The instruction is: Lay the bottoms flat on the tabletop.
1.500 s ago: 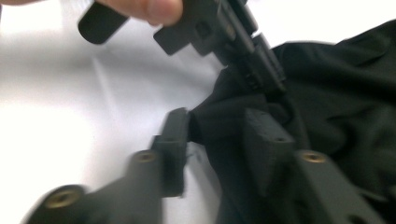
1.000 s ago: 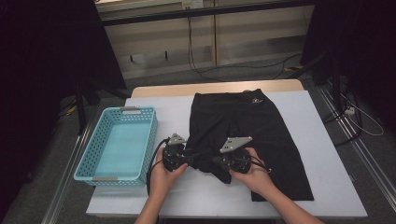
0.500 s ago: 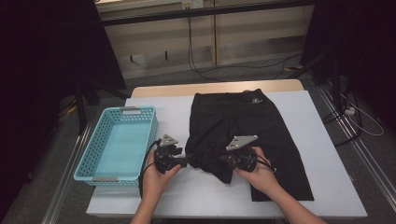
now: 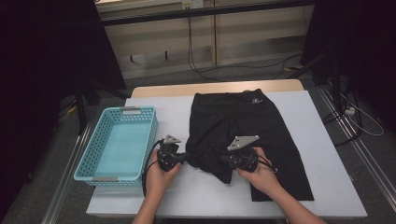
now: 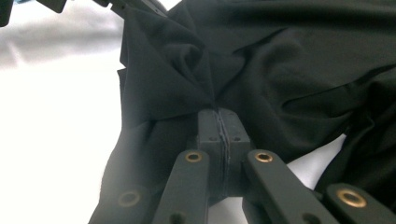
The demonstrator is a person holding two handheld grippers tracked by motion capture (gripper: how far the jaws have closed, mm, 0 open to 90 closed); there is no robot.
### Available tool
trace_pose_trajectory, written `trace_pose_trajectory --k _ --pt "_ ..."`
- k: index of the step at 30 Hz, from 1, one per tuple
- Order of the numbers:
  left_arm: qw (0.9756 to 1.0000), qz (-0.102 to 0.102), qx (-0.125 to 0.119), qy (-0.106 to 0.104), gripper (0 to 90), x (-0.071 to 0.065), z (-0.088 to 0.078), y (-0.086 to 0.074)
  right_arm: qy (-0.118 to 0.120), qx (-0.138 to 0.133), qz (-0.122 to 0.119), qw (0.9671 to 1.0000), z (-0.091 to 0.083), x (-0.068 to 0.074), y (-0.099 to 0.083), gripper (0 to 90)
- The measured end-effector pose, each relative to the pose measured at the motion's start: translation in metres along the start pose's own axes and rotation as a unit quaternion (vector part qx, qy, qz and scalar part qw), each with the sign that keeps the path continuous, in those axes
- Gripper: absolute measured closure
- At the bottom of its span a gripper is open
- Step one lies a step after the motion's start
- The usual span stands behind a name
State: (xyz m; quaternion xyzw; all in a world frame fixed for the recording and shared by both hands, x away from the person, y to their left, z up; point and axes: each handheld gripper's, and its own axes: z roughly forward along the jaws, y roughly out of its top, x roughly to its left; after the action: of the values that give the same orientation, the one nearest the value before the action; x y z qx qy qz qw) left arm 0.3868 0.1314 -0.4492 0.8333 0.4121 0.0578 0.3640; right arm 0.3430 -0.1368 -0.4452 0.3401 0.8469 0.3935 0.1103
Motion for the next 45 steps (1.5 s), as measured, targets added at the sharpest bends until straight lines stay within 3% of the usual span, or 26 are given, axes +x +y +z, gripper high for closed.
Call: trace_pose_trajectory --k 3,5,10,14,15,18,20,24,27,33,37,41,45 --pt "0.9999 0.013 0.008 0.002 90.0 0.001 -0.002 0.005 0.004 -0.002 -0.001 1.0000 0.000 0.001 0.000 89.8" --pt "1.0000 0.006 0.000 0.000 90.0 0.003 -0.005 0.008 0.008 -0.004 -0.003 1.0000 0.001 0.002 0.001 89.8" --pt "0.9987 -0.002 -0.044 0.027 90.0 0.011 -0.017 0.015 0.009 -0.001 -0.006 0.9999 0.004 0.006 0.001 89.0" --pt "0.9979 -0.013 -0.057 0.030 88.2 0.015 -0.017 0.014 0.004 0.001 -0.005 1.0000 0.007 0.008 0.001 82.9" --pt "0.9978 -0.006 -0.059 0.031 81.7 0.015 -0.017 0.014 0.002 -0.002 -0.005 1.0000 0.007 0.008 0.001 81.2" --pt "0.9975 -0.010 -0.069 0.009 62.1 0.010 -0.021 0.014 -0.001 -0.011 -0.006 0.9999 0.004 0.009 0.002 71.3" --pt "0.9971 0.000 -0.077 0.002 45.6 0.005 -0.024 0.015 -0.003 -0.015 -0.008 0.9999 0.001 0.010 0.002 69.2" --pt "0.9962 0.033 -0.079 -0.014 32.2 -0.006 -0.029 0.016 -0.002 -0.022 -0.012 0.9997 -0.004 0.014 0.003 63.3" --pt "0.9954 0.038 -0.085 -0.023 30.5 -0.011 -0.033 0.017 -0.001 -0.023 -0.017 0.9996 -0.007 0.018 0.004 60.6" --pt "0.9956 0.044 -0.071 -0.040 33.3 -0.020 -0.032 0.014 0.013 -0.033 -0.023 0.9991 -0.013 0.027 0.004 59.5" --pt "0.9959 0.054 -0.062 -0.038 32.6 -0.023 -0.027 0.012 0.021 -0.041 -0.023 0.9987 -0.016 0.033 0.006 59.7" --pt "0.9959 0.058 -0.060 -0.035 31.2 -0.023 -0.025 0.012 0.064 -0.039 -0.016 0.9971 -0.011 0.044 0.004 60.3" --pt "0.9951 0.071 -0.054 -0.043 32.5 -0.026 -0.025 0.013 0.051 -0.006 -0.057 0.9970 -0.001 0.058 0.002 62.8"
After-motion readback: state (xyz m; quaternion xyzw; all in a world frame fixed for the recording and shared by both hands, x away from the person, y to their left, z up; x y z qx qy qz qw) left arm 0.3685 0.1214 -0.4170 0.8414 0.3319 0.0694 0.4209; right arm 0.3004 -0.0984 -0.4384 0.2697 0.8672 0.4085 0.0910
